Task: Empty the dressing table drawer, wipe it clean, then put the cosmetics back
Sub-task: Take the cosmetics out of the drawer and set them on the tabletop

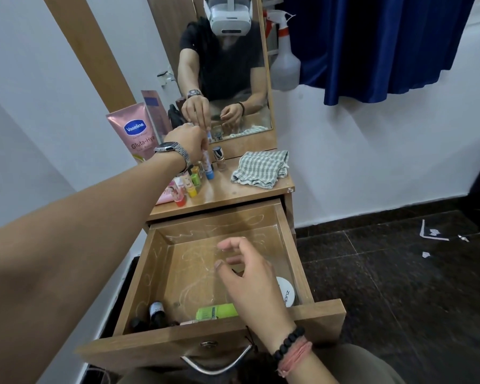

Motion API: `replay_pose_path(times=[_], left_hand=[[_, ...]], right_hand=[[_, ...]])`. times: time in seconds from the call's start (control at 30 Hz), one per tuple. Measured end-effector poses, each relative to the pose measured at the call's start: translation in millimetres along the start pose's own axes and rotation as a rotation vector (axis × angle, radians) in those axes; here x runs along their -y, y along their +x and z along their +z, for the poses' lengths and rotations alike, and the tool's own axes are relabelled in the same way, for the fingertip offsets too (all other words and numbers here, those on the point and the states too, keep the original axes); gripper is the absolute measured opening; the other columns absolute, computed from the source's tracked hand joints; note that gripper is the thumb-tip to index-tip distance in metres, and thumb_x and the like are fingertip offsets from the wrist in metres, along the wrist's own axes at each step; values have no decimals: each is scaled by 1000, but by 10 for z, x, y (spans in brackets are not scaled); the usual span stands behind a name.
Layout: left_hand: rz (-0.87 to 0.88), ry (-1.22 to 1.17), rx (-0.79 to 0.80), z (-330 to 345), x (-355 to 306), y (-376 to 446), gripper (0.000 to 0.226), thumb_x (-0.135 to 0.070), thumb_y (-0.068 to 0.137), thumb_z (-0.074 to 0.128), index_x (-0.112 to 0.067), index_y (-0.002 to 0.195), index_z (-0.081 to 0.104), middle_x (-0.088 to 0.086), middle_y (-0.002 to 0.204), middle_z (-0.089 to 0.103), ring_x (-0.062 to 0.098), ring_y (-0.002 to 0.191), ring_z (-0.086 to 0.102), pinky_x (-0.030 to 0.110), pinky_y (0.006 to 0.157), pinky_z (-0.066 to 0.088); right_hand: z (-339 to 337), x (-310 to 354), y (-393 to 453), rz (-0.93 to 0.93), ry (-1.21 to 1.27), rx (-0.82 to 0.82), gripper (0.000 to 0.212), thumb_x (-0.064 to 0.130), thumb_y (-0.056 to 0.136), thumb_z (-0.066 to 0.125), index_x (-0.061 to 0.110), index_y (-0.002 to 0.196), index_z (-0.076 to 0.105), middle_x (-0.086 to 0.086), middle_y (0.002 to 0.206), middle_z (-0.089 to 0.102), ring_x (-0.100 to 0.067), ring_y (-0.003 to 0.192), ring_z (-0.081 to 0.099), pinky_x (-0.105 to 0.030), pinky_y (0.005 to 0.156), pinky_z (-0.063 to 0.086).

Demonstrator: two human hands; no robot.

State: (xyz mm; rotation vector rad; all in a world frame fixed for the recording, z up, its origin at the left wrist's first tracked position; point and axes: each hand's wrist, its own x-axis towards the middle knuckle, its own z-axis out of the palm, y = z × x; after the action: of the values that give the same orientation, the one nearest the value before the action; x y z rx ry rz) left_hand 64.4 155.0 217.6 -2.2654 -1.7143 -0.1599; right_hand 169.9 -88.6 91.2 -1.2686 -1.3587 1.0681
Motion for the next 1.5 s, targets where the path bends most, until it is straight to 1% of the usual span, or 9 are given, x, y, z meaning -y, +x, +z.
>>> replay_pose_path(times=[0.23,0.43,0.53,0.6,0.77,0.97,1.03,1.23,1.5], left_hand=[[-17,29,2,-28,28,-13,14,-19,84,67,-20,98,71,7,96,66,25,75,57,35,67,53],[51,34,-128,-273,-55,-102,12,-23,86,61,-21,94,69,8,94,66,30,81,61,39,72,55],[134,-1,-221,-433,-167,-320,18,-24,88,53,-23,97,68,8,94,68,32,83,62,39,70,54],[193,-47,-225,-504,-248,-559,17,-28,87,54,-26,97,67,3,96,69,30,87,63,36,69,52],[367,-147,9,-405,-218,-1250,13,-29,85,60,-26,95,69,-8,92,69,15,87,64,34,75,54],[381,68,784,176,201,-1883,39,-23,83,68,-29,120,58,-11,116,59,10,100,56,21,78,42],[382,89,926,327,282,-2044,44,-22,82,68,-26,124,56,-9,122,57,13,106,56,22,81,42],[416,152,982,570,396,-2250,40,-15,87,60,-23,126,55,-2,123,60,18,109,57,26,84,47],[604,315,852,724,358,-2302,28,-26,96,49,-26,122,58,-4,116,62,21,100,61,35,87,51]], right_hand=[[-3,-2,-2,-10,26,-16,19,21,92,58,32,108,57,11,113,56,2,106,50,1,54,39],[13,-57,30,-20,11,-40,19,26,91,60,39,104,55,19,108,57,5,103,53,-12,73,46],[25,-76,59,-15,68,-83,20,23,89,62,36,102,57,18,106,60,2,101,57,-26,84,52],[31,-79,79,-30,97,-103,18,20,89,63,32,101,57,16,106,61,1,99,58,-26,86,51],[42,-112,86,-54,56,-131,19,18,90,62,26,106,57,16,107,60,1,96,58,-15,80,45],[77,-70,59,-55,14,-134,17,19,89,61,24,105,58,18,104,59,-2,94,60,-22,84,49],[83,-61,60,-52,-3,-130,17,19,90,61,25,105,59,18,105,60,-3,95,60,-24,85,50],[80,-50,29,-50,-52,-117,17,20,90,61,25,106,59,19,108,59,1,95,59,-22,85,50],[60,-43,0,-49,-93,-98,14,21,91,60,29,103,58,21,107,59,6,95,57,-17,79,47]])
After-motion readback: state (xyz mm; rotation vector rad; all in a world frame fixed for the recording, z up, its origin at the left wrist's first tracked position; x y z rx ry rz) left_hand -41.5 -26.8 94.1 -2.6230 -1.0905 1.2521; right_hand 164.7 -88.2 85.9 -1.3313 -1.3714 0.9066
